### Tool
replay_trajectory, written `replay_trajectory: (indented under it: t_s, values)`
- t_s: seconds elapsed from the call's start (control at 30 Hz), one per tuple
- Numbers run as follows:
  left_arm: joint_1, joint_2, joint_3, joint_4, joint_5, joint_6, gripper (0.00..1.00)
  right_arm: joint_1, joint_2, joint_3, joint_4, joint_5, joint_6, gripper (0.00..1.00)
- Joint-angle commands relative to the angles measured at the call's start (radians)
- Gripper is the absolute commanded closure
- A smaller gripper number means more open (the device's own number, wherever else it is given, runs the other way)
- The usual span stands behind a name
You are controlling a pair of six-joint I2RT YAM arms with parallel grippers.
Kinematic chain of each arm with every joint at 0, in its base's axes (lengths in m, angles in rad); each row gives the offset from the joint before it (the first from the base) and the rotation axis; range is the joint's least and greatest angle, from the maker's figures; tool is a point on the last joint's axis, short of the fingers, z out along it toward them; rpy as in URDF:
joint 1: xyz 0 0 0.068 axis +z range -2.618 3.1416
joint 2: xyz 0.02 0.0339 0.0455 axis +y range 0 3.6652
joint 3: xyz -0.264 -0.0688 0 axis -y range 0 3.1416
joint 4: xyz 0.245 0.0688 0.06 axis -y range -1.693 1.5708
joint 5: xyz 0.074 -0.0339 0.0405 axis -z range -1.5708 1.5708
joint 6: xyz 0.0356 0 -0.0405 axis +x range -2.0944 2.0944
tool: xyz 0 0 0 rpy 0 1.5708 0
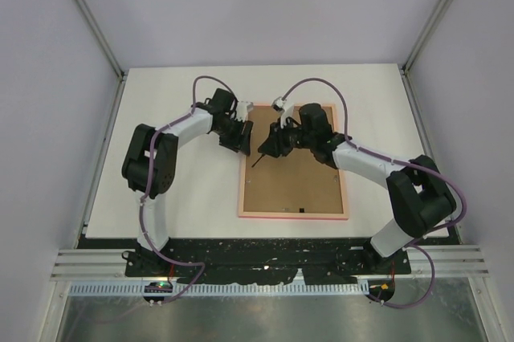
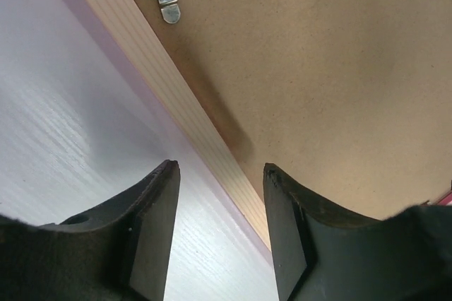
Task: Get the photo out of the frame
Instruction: Release the photo frame item from the photo frame.
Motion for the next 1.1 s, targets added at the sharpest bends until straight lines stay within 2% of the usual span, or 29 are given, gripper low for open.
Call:
replay_trajectory:
  t_s: [0.0, 0.17, 0.33, 0.47, 0.83, 1.07]
  values:
    - [0.002, -0.011, -0.016, 0.063, 0.038, -0.03, 0.48, 0.02, 0.01, 0.02, 0.065, 0.031, 0.026, 0.92]
    - [0.002, -0.015, -0.036, 0.068, 0.009, -0.042, 0.53, 0.044, 0.045, 0.026, 0.065, 0.084, 0.058, 0.92]
    - [0.002, -0.011, -0.039, 0.067, -0.021, -0.057, 0.69, 0.074, 0.076, 0.03, 0.069, 0.111, 0.091, 0.92]
    - [0.002, 0.0, -0.047, 0.083, -0.028, -0.068, 0.73, 0.081, 0.083, 0.03, 0.072, 0.12, 0.091, 0.92]
    - [0.003, -0.003, -0.07, 0.103, -0.014, -0.08, 0.77, 0.106, 0.119, 0.04, 0.072, 0.14, 0.102, 0.92]
    - [0.006, -0.005, -0.07, 0.11, -0.014, -0.085, 0.78, 0.117, 0.128, 0.075, 0.02, 0.059, 0.053, 0.92]
